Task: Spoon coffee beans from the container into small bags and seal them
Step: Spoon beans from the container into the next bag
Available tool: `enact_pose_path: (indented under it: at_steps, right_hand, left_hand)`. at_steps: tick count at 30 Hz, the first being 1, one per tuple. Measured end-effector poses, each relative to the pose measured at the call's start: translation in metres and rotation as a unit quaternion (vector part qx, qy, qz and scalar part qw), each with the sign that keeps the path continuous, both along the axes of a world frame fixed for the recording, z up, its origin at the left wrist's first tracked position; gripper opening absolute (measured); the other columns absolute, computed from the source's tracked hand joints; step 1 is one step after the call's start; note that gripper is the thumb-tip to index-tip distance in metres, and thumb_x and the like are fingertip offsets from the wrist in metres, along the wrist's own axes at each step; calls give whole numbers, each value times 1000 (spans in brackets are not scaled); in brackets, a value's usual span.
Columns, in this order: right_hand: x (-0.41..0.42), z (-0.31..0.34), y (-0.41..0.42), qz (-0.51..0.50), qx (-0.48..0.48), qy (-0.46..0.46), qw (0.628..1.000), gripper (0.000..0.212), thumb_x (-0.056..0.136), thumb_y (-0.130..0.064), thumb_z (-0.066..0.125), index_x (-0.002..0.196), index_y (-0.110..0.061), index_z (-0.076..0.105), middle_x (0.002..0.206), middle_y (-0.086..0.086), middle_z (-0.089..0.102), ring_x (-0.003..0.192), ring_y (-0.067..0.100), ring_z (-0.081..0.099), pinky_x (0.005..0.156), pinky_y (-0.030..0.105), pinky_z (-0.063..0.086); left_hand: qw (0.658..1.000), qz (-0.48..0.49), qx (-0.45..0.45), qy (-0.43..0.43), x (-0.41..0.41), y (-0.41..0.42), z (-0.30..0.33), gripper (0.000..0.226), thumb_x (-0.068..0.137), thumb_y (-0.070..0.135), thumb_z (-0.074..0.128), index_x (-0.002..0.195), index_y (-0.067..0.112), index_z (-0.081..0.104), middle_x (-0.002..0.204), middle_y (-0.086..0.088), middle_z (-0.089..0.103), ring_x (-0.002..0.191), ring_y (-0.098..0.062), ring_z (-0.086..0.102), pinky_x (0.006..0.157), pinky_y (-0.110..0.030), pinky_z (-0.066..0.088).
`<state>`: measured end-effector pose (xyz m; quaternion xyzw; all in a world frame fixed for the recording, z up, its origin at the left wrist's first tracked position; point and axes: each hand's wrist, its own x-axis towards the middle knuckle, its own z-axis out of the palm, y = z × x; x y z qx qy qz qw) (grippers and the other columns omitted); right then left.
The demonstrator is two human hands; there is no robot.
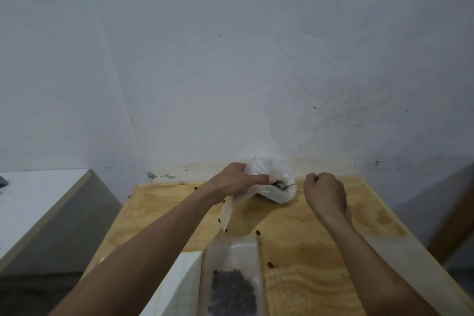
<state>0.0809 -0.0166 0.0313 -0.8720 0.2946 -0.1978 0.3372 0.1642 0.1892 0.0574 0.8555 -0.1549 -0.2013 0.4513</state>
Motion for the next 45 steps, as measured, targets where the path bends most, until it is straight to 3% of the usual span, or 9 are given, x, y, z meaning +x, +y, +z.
enact_pose_path:
  at_steps: [3, 7, 9, 12, 15, 25, 34, 38, 45]
  right_hand:
    - [-1, -5, -3, -24, 194, -13, 981, 43, 102, -20, 44, 77, 1, 70, 63, 15, 66, 53, 28, 58, 54, 29, 41]
    - [-5, -1, -5, -20, 269, -34, 962, 43, 104, -27, 47, 80, -2, 71, 64, 12, 65, 53, 25, 53, 55, 31, 41]
    - [-6, 7, -7, -13, 265, -41, 963, 41, 104, -28, 48, 80, -4, 71, 66, 11, 66, 55, 24, 54, 57, 32, 42]
    - [-6, 24, -8, 2, 272, -77, 959, 35, 104, -26, 50, 83, -6, 70, 76, 10, 70, 57, 22, 57, 57, 31, 44]
    - [-5, 39, -4, 29, 280, -107, 954, 31, 103, -23, 52, 85, -5, 70, 79, 9, 70, 56, 21, 58, 55, 32, 46]
    - [-21, 49, 34, 130, 177, -120, 968, 35, 105, -28, 50, 85, -8, 71, 76, 4, 74, 55, 14, 63, 62, 33, 50]
    - [-28, 46, 35, 143, 91, -155, 973, 33, 106, -31, 49, 84, -15, 68, 73, -3, 72, 48, 5, 62, 58, 26, 46]
    - [-25, 46, 21, 113, 94, -160, 976, 34, 106, -32, 47, 86, -14, 69, 75, -4, 72, 55, 15, 66, 58, 30, 47]
    - [-22, 32, -3, 87, 68, -121, 987, 35, 107, -29, 48, 90, -8, 70, 77, 1, 73, 58, 19, 67, 58, 30, 49]
  left_hand:
    - [999, -8, 33, -7, -1, 6, 3, 47, 74, 60, 83, 104, 27, 68, 107, 6, 68, 99, -14, 64, 81, -30, 51]
    - [998, -4, 57, -40, 2, 24, -1, 64, 72, 64, 82, 118, 22, 64, 114, 4, 66, 102, -14, 62, 89, -34, 53]
    - [998, 5, 45, -45, 1, 34, -1, 61, 74, 61, 82, 120, 24, 64, 115, 5, 67, 104, -14, 63, 95, -36, 54]
    - [998, 17, 33, -54, -4, 47, 2, 48, 78, 57, 81, 106, 23, 61, 102, 9, 64, 92, -7, 59, 81, -27, 50]
    - [998, 31, 15, -43, -6, 56, 1, 77, 66, 72, 80, 123, 23, 62, 120, 6, 66, 107, -14, 62, 95, -36, 53]
    - [999, 43, -27, -12, -17, 61, 3, 99, 58, 79, 79, 136, 21, 60, 132, 1, 65, 116, -22, 62, 104, -45, 51]
    - [998, 53, -37, -20, -18, 61, 3, 54, 84, 56, 76, 119, 23, 53, 118, 4, 56, 110, -19, 55, 89, -33, 43]
    - [998, 46, -42, -14, -16, 56, 3, 75, 81, 60, 76, 139, 17, 54, 133, 3, 57, 119, -21, 55, 98, -37, 45]
    - [999, 33, -29, -10, -13, 39, 5, 83, 73, 68, 77, 135, 17, 56, 132, 1, 60, 119, -22, 57, 101, -40, 48]
